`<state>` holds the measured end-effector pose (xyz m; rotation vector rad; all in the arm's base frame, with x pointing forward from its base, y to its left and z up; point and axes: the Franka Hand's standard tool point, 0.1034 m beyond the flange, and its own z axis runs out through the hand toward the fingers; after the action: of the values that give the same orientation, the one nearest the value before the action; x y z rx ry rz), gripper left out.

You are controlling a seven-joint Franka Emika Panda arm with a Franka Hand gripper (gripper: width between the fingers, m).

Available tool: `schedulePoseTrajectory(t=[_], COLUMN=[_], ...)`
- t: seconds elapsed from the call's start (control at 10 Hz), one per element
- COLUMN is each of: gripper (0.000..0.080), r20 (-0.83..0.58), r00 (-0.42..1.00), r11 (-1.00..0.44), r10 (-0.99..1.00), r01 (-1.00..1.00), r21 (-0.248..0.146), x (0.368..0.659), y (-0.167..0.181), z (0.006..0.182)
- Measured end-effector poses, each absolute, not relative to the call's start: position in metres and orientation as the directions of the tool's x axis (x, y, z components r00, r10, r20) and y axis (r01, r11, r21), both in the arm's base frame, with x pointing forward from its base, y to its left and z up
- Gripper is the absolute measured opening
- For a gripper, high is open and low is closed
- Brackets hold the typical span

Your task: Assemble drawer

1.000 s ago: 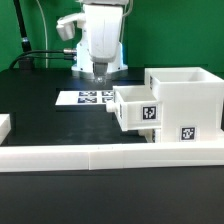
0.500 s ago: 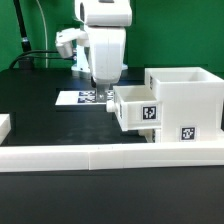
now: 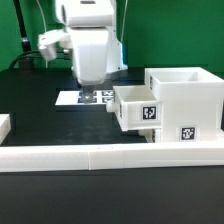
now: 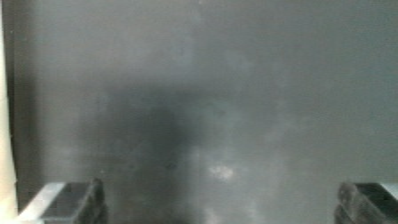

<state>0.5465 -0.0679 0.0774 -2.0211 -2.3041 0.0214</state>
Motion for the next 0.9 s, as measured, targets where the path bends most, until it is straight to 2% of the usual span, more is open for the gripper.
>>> schedulePoseTrajectory(t=[0.3, 0.9], gripper=[0.0649, 0.0649], r20=[0.06, 0.056], r00=[-0.128, 0.011], r11=[0.132, -0.005], r10=[0.99, 0.998], r01=[0.989, 0.995], r21=[-0.072, -0.101], x=[0.556, 0.547], y=[-0.048, 0.006], z=[0.07, 0.065])
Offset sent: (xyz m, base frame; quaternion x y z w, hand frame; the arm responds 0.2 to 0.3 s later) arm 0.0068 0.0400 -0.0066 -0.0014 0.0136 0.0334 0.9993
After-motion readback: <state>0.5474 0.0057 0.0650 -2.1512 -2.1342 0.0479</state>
